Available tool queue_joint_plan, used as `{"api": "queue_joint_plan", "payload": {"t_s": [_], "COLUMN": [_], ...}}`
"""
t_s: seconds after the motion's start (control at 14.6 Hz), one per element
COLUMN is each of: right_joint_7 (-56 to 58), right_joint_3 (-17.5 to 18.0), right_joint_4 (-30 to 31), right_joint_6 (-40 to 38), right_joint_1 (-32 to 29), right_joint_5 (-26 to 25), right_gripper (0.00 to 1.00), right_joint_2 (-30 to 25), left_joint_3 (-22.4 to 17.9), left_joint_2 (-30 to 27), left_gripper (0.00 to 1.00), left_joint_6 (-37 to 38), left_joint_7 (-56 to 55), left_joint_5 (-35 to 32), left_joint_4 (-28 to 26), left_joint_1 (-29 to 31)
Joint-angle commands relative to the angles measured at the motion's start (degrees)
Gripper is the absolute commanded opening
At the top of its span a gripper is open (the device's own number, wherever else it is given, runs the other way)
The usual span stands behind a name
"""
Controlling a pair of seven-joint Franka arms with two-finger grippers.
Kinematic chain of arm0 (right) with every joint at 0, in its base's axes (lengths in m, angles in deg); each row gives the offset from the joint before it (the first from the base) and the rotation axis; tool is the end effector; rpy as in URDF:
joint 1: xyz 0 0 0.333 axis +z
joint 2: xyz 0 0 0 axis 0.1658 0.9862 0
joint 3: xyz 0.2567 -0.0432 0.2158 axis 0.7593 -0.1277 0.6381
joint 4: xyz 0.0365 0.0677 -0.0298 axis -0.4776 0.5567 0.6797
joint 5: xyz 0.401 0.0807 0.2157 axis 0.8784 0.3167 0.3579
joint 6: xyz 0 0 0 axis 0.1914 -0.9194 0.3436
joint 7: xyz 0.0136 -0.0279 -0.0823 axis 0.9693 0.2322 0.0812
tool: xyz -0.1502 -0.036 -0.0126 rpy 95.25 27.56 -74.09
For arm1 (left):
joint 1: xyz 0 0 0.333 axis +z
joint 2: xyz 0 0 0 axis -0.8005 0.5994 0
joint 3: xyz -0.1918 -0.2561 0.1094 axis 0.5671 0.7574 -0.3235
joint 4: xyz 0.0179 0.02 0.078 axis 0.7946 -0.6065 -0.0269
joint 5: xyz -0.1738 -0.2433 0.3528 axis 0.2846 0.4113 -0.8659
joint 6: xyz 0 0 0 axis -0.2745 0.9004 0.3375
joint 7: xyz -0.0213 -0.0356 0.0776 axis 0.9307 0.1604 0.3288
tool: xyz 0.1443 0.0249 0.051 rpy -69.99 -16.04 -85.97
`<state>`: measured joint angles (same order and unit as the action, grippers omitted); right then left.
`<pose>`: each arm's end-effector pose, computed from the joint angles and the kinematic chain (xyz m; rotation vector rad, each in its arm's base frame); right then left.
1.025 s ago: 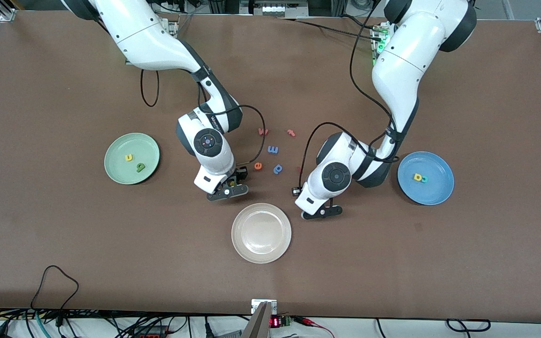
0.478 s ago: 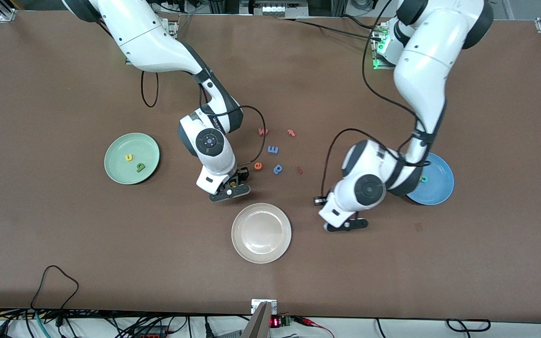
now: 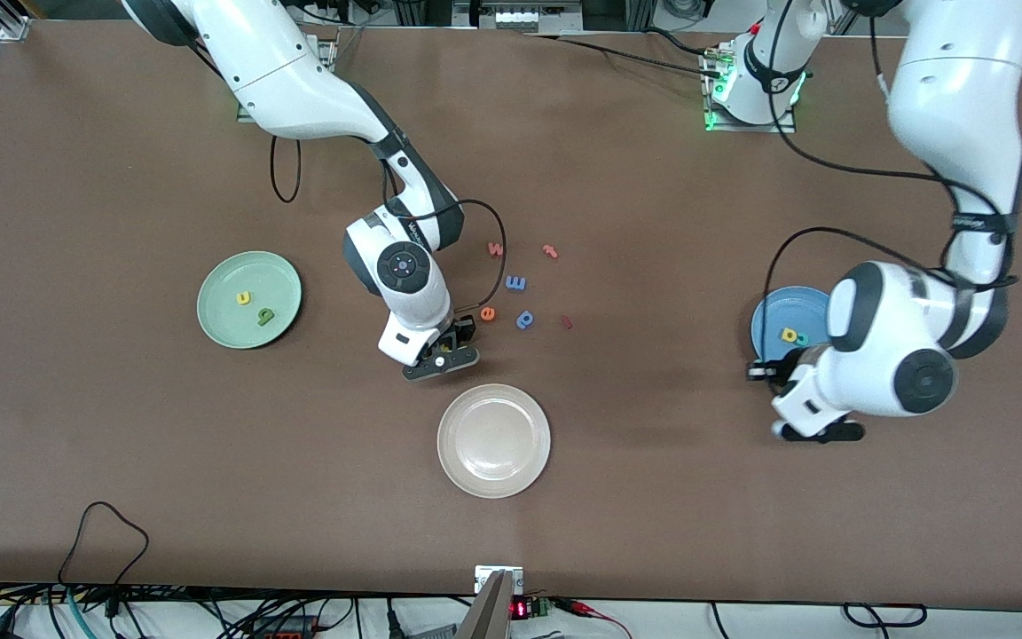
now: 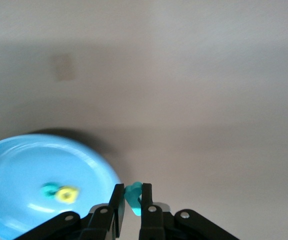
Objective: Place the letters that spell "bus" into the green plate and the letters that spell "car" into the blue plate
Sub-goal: 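Release the cyan letter on the blue plate while the right gripper grasps yellow 2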
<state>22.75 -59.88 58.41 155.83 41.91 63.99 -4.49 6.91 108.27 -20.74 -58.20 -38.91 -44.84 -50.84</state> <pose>0.6407 0.4336 0.0925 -3.1034 -0.4781 -0.0895 0.7383 -0.0704 0.2051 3.0427 0.0315 -0.4054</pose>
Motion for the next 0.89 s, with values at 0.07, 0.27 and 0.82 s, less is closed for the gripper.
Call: {"api": "queue_joint_plan", "payload": {"t_s": [0.07,0.27,0.82], "right_joint_7": [0.27,-0.08,0.18], "right_joint_3": [-0.34,-0.42,-0.78], "right_joint_4": [-1.42,-1.42,-1.33], "right_joint_6": [0.39,1.88,2.50], "right_joint_1": [0.42,0.42,0.33], "right_joint_5": [-0.61,-0.61,-0.79], "right_gripper": [0.51,0.51,0.49], "right_joint_2": [1.16,1.25,1.25], "left_joint_3": [0.78,0.86,0.69], "left_joint_2": [-11.47,-12.01,-10.34], "left_gripper": [0.13,0.13,0.29], "left_joint_6": [-12.83,-13.81,-15.57], "left_joint_7": [2.46,5.97,6.68], "left_joint_5": [-5.27,-5.36,-5.36], "left_joint_4": [-21.48,-24.49,-25.38], "left_joint_1": [3.45,6.44,11.89]}}
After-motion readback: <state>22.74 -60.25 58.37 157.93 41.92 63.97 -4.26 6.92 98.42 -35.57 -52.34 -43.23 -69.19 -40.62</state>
